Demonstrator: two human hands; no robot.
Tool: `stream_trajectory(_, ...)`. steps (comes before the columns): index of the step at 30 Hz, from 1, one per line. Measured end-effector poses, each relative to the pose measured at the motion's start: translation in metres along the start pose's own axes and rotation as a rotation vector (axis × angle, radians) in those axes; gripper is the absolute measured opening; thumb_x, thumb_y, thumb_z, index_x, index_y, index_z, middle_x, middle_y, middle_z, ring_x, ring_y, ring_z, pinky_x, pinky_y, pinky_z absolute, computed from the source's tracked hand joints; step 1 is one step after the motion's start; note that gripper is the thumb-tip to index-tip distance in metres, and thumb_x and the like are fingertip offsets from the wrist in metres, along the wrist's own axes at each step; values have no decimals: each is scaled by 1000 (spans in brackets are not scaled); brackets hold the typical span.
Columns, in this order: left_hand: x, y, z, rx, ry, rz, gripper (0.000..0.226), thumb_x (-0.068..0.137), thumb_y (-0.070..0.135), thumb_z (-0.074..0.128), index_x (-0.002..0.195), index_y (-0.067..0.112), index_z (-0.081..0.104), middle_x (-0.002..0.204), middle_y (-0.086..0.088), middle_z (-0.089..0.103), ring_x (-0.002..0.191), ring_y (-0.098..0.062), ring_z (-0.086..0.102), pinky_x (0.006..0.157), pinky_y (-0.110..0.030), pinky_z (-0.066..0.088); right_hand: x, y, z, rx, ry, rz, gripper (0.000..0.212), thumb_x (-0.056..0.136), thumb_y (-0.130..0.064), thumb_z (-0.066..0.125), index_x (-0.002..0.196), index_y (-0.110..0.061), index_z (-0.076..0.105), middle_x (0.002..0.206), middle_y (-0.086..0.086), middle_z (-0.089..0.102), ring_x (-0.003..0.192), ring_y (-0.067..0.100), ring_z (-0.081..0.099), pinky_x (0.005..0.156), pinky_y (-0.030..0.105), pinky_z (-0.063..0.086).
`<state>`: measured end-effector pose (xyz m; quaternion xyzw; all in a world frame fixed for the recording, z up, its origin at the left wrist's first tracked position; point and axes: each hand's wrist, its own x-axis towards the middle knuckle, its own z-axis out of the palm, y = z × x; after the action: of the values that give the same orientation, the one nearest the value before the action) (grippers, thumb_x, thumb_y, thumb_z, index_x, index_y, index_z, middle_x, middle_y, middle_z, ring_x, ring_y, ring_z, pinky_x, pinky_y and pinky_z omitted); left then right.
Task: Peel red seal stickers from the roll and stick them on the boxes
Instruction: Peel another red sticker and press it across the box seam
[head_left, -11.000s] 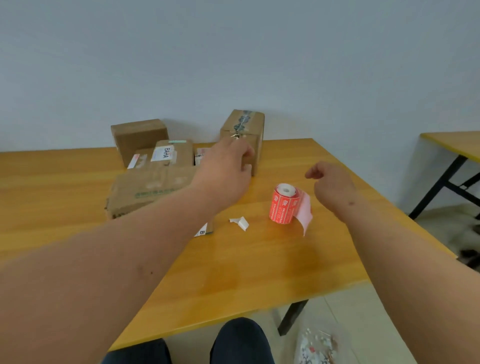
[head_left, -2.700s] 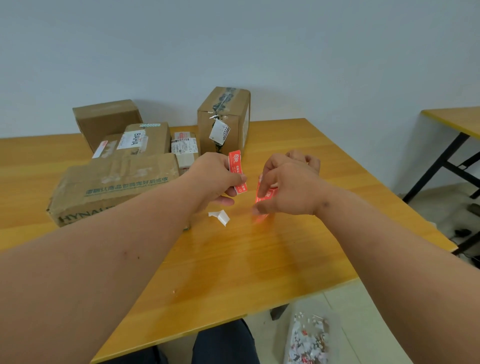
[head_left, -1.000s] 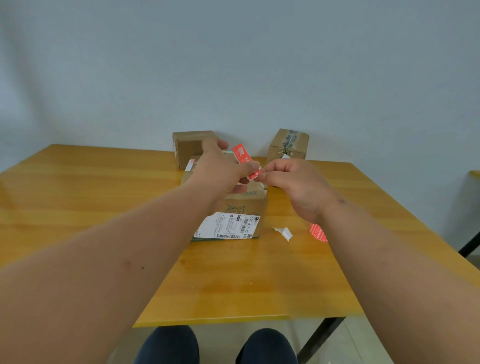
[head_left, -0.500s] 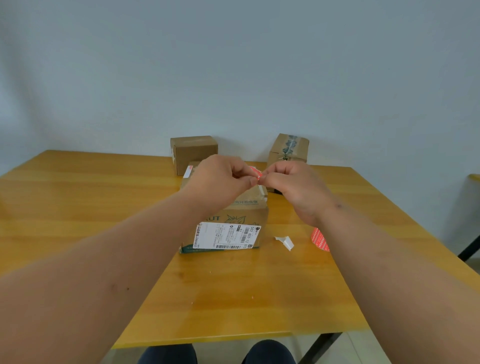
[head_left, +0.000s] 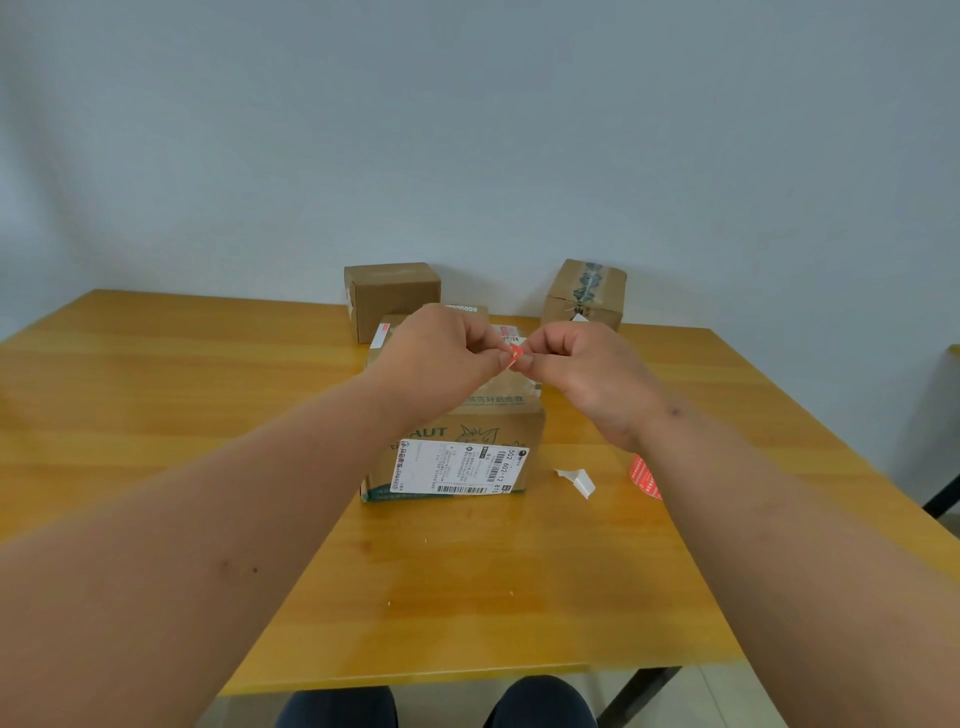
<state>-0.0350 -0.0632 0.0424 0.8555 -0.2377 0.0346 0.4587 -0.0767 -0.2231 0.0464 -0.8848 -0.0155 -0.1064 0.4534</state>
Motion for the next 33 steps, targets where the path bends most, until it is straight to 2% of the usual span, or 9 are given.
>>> stream_trajectory(6,1,-2,2,32,-2,14,12,89,33,68,85,25,76,66,-3,58,55,-11,44,60,-28,42,0,2,1,3,-17,13,20,89,-25,65,90,-5,67,97,18,68,82,16,53,73,32,41)
stream_trajectory(9,1,-2,2,31,-12,9,15,90,32,67,77,28,73,61,2,56,52,-9,42,56,-25,40,0,3,1,11,-34,20,21,89,-26,65,89,-5,67,88,16,64,80,18,51,73,33,40)
stream_trajectory(12,1,-2,2,43,-11,0,22,90,31,67,68,30,66,53,11,51,44,-3,41,52,-21,37,0,3,1,0,-16,11,18,88,-26,66,87,-8,68,95,18,68,83,23,56,74,33,43)
stream_trajectory(16,2,-1,3,46,-19,0,14,88,33,69,78,25,72,54,11,52,43,-2,40,51,-20,36,0,3,1,-16,0,9,20,87,-29,67,87,-9,69,98,13,70,85,22,58,74,33,43)
stream_trajectory(19,4,-1,3,53,-30,7,14,88,34,68,77,27,71,56,7,54,44,-4,40,51,-21,36,0,2,1,-33,8,6,22,87,-29,66,84,-8,68,95,10,70,85,27,59,73,32,44)
stream_trajectory(22,5,-2,4,93,-26,12,15,88,33,68,76,25,71,54,8,53,44,-3,41,51,-21,36,0,2,1,-57,-4,-9,23,88,-27,66,81,-5,64,83,3,67,73,15,53,64,25,40)
stream_trajectory(25,6,-3,3,167,-28,34,15,90,28,65,81,18,73,55,8,55,47,-5,43,51,-22,38,-1,2,1,-124,-38,-30,19,90,-27,64,79,-12,63,71,-7,56,62,6,44,54,16,34)
stream_trajectory(30,7,-2,3,315,-42,87,21,88,25,59,80,11,73,73,-7,70,63,-20,59,66,-37,54,0,2,3,-208,-31,-44,22,90,-27,64,87,-6,64,65,-14,50,62,4,44,60,24,32)
stream_trajectory(33,7,-3,4,302,-27,90,21,86,22,60,76,7,71,66,-7,67,56,-16,52,65,-39,55,0,0,3,-239,-32,-50,20,88,-27,64,81,-8,63,64,-16,51,63,5,45,68,29,35)
